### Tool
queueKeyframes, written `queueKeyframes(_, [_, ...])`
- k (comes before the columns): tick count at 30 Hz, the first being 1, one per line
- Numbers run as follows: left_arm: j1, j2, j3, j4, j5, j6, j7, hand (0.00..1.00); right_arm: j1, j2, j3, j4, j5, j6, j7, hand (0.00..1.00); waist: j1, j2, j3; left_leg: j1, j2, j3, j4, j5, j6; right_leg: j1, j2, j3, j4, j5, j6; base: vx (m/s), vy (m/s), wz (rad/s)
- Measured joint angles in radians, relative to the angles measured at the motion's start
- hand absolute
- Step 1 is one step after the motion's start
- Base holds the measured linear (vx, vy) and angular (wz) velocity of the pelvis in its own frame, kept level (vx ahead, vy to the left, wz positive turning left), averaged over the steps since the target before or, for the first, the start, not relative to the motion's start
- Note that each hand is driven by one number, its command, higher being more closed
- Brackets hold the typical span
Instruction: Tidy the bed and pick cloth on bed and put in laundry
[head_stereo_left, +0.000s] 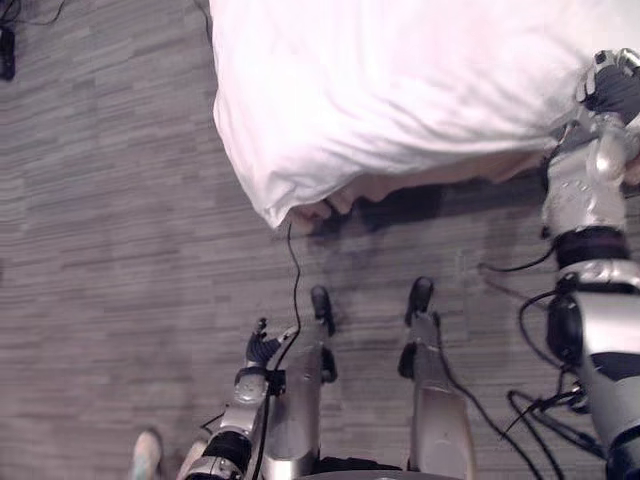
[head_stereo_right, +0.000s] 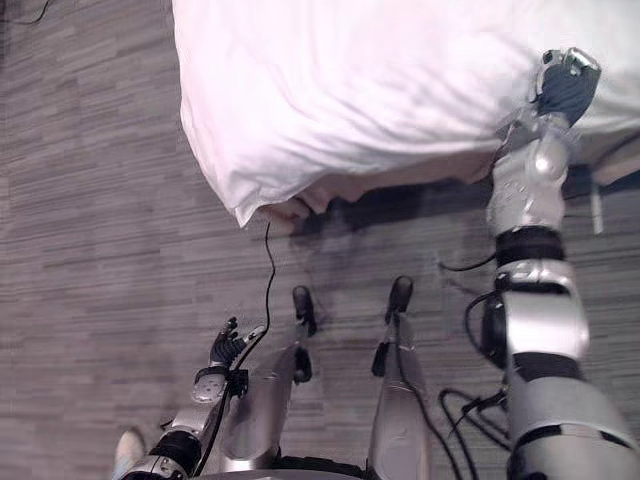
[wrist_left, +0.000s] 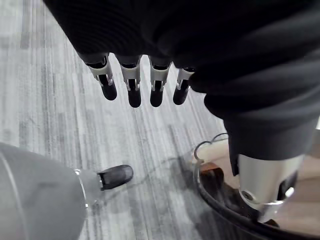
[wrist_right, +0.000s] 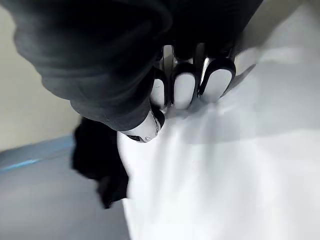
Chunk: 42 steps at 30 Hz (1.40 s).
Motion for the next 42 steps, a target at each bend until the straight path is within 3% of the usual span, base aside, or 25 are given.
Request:
queueKeyframes(3, [-0.009,-0.006,-0.011,-0.034,-0.017,-0.008,-0.002,0.0,-0.054,-0.062,0.064,-0.022,-0.066,0.002,0.014,1.0,0.001,0.014,0.0,-0.037,0.003,0.023,-0.041,0.035,0.004,-0.07,-0.004,0.002,0.02,0.003,0.002,-0.1,-0.027,0.01])
queueKeyframes(4, [-0.01,-0.013,-0.011,-0.081,-0.031,-0.013,-0.003,0.0,-0.067,-0.103,0.128,-0.04,-0.086,0.004,0.026,1.0,-0.012,0.014,0.0,-0.062,0.004,0.045,-0.04,0.037,0.006,-0.11,-0.013,0.003,0.05,-0.002,-0.004,-0.12,0.005,0.07])
queueKeyframes(8, [-0.013,-0.04,-0.01,-0.173,-0.041,-0.047,-0.003,0.0,-0.138,-0.212,0.343,-0.056,-0.172,0.012,0.038,1.0,-0.018,0.015,0.0,-0.11,0.006,0.119,-0.021,0.036,0.006,-0.199,-0.034,0.022,0.109,-0.011,-0.01,-0.11,-0.005,-0.07])
queueKeyframes(10, [-0.013,-0.048,-0.006,-0.174,-0.041,-0.047,-0.003,0.0,-0.116,-0.226,0.361,-0.054,-0.2,0.021,0.037,1.0,-0.022,0.014,-0.001,-0.104,0.018,0.131,-0.016,0.036,0.006,-0.188,-0.034,-0.005,0.101,-0.012,-0.008,-0.08,-0.032,-0.1])
queueKeyframes(12, [-0.007,-0.063,0.011,-0.171,-0.041,-0.045,-0.003,0.0,-0.03,-0.217,0.34,-0.034,-0.207,0.058,0.035,1.0,-0.026,0.013,-0.001,-0.083,0.033,0.134,-0.013,0.037,0.006,-0.151,-0.029,-0.03,0.087,-0.012,-0.008,-0.05,-0.035,0.03])
queueKeyframes(15, [0.004,-0.092,0.076,-0.123,-0.039,-0.025,-0.004,0.0,0.28,-0.072,0.155,0.035,-0.208,0.132,0.02,1.0,-0.038,-0.01,-0.003,0.013,0.064,0.139,0.015,0.036,0.006,-0.029,-0.015,-0.06,0.086,-0.032,-0.024,-0.04,-0.057,-0.01])
queueKeyframes(17, [0.038,-0.093,0.143,-0.099,-0.031,-0.005,-0.006,0.0,0.555,0.148,-0.054,0.026,-0.21,0.17,0.021,1.0,-0.05,-0.058,-0.021,0.133,0.075,0.172,0.01,0.017,-0.012,0.08,-0.003,-0.056,0.08,-0.057,-0.018,0.03,-0.049,-0.35])
queueKeyframes(18, [0.047,-0.092,0.155,-0.091,-0.025,0.002,-0.007,0.0,0.629,0.211,-0.109,0.017,-0.218,0.178,0.022,1.0,-0.058,-0.073,-0.027,0.172,0.077,0.181,0.005,0.013,-0.013,0.117,0.001,-0.055,0.07,-0.058,-0.017,0.08,-0.031,-0.34])
queueKeyframes(19, [0.059,-0.091,0.173,-0.085,-0.016,0.008,-0.008,0.0,0.702,0.276,-0.17,-0.009,-0.228,0.185,0.022,0.0,-0.068,-0.087,-0.034,0.216,0.077,0.188,-0.01,0.008,-0.017,0.155,0.004,-0.053,0.061,-0.059,-0.017,0.11,-0.009,-0.29])
queueKeyframes(20, [0.072,-0.089,0.181,-0.081,-0.002,0.016,-0.009,0.0,0.781,0.337,-0.226,-0.043,-0.232,0.188,0.024,0.0,-0.075,-0.104,-0.044,0.259,0.074,0.196,-0.026,0.003,-0.024,0.19,0.009,-0.046,0.051,-0.061,-0.017,0.14,0.001,-0.43])
queueKeyframes(21, [0.094,-0.076,0.181,-0.064,0.012,0.021,-0.019,0.0,0.896,0.425,-0.316,-0.068,-0.241,0.188,0.028,0.0,-0.094,-0.136,-0.078,0.318,0.066,0.205,-0.04,-0.009,-0.029,0.237,0.019,-0.024,0.033,-0.063,-0.014,0.16,0.001,-0.41])
queueKeyframes(23, [0.103,-0.06,0.19,-0.033,0.032,0.035,-0.03,0.0,0.989,0.488,-0.383,-0.075,-0.265,0.187,0.033,0.0,-0.113,-0.162,-0.122,0.351,0.066,0.208,-0.042,-0.028,-0.031,0.272,0.027,-0.014,0.012,-0.063,-0.014,0.14,-0.008,-0.3])
queueKeyframes(25, [0.113,-0.04,0.212,0.008,0.078,0.05,-0.04,0.0,1.131,0.57,-0.463,-0.073,-0.307,0.188,0.043,0.0,-0.151,-0.192,-0.175,0.422,0.066,0.208,-0.069,-0.033,-0.036,0.348,0.041,-0.004,-0.029,-0.063,-0.014,0.1,-0.005,-0.13])
queueKeyframes(31, [0.145,-0.027,0.208,0.045,0.138,0.075,-0.063,0.0,1.317,0.66,-0.52,-0.001,-0.394,0.21,0.099,0.0,-0.177,-0.184,-0.277,0.487,0.061,0.2,-0.086,-0.056,-0.053,0.442,0.054,0.007,-0.102,-0.063,-0.012,0.04,0.01,-0.02])
queueKeyframes(34, [0.148,-0.022,0.167,0.084,0.167,0.081,-0.074,0.0,1.34,0.677,-0.519,0.002,-0.435,0.218,0.132,0.0,-0.184,-0.175,-0.295,0.51,0.05,0.209,-0.086,-0.069,-0.057,0.447,0.054,0.041,-0.1,-0.063,-0.008,0.02,0.016,-0.22])
queueKeyframes(37, [0.152,-0.008,0.143,0.128,0.195,0.086,-0.09,0.0,1.34,0.687,-0.519,-0.001,-0.463,0.217,0.152,0.0,-0.193,-0.188,-0.292,0.563,0.047,0.294,-0.08,-0.083,-0.064,0.425,0.069,0.079,-0.063,-0.07,-0.001,-0.01,0.036,-0.8])
queueKeyframes(39, [0.155,0.0,0.136,0.153,0.207,0.091,-0.095,0.0,1.337,0.687,-0.516,-0.008,-0.465,0.215,0.152,0.0,-0.202,-0.176,-0.294,0.586,0.076,0.376,-0.086,-0.124,-0.076,0.412,0.068,0.004,-0.059,-0.124,0.009,-0.07,0.038,-1.4])
queueKeyframes(40, [0.156,0.0,0.135,0.164,0.223,0.092,-0.094,0.0,1.311,0.683,-0.512,-0.005,-0.474,0.217,0.152,0.0,-0.202,-0.148,-0.299,0.586,0.11,0.454,-0.08,-0.128,-0.074,0.353,0.028,-0.211,0.081,-0.204,-0.102,-0.08,0.015,-1.45])
queueKeyframes(41, [0.155,0.007,0.133,0.169,0.227,0.092,-0.094,0.0,1.304,0.683,-0.511,-0.005,-0.475,0.218,0.152,0.0,-0.209,-0.158,-0.304,0.592,0.115,0.474,-0.073,-0.128,-0.074,0.332,-0.014,-0.322,0.183,-0.242,-0.136,-0.03,0.002,-1.71])
queueKeyframes(42, [0.156,0.022,0.12,0.174,0.24,0.095,-0.095,0.0,1.313,0.685,-0.507,0.007,-0.486,0.216,0.15,0.0,-0.218,-0.182,-0.315,0.607,0.101,0.521,-0.048,-0.135,-0.083,0.332,-0.105,-0.513,0.3,-0.334,-0.164,0.1,-0.009,-1.55])
